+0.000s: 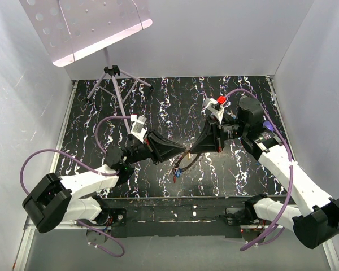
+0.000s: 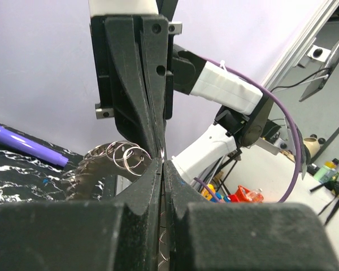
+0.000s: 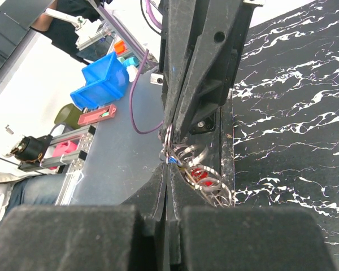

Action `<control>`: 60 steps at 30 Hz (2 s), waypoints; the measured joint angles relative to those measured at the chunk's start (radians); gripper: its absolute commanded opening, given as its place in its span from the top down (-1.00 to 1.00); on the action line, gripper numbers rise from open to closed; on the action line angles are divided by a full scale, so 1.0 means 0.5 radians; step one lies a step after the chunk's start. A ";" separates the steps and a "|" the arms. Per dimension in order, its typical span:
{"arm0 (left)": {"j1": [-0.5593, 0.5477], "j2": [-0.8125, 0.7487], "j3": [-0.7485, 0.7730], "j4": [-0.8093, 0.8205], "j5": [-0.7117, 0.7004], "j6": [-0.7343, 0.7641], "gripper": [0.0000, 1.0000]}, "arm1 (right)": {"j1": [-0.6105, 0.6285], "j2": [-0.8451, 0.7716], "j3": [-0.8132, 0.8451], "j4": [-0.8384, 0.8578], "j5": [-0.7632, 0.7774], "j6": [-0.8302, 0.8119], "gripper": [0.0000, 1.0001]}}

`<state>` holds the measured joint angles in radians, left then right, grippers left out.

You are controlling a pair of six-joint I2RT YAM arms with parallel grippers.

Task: Put the keys on the keyring

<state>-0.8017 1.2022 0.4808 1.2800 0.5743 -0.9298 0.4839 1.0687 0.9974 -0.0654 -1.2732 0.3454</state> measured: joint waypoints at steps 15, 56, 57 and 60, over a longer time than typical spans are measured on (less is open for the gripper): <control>-0.011 -0.014 -0.018 0.016 -0.176 0.066 1.00 | 0.063 0.027 0.002 -0.039 0.120 -0.014 0.28; -0.014 -0.179 0.006 -0.410 -0.163 0.238 -0.11 | 0.052 0.076 0.108 -0.170 0.247 -0.092 0.97; -0.013 -0.222 0.013 -0.493 -0.160 0.256 -0.26 | 0.056 0.083 0.108 -0.214 0.259 -0.121 0.97; 0.011 -0.417 0.025 -0.784 -0.137 0.311 -0.49 | 0.058 0.098 0.107 -0.350 0.291 -0.204 0.97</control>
<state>-0.7959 0.9936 0.4934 0.8883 0.5060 -0.7742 0.5129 1.1175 1.0508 -0.2405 -1.1275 0.2432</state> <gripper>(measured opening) 0.650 0.022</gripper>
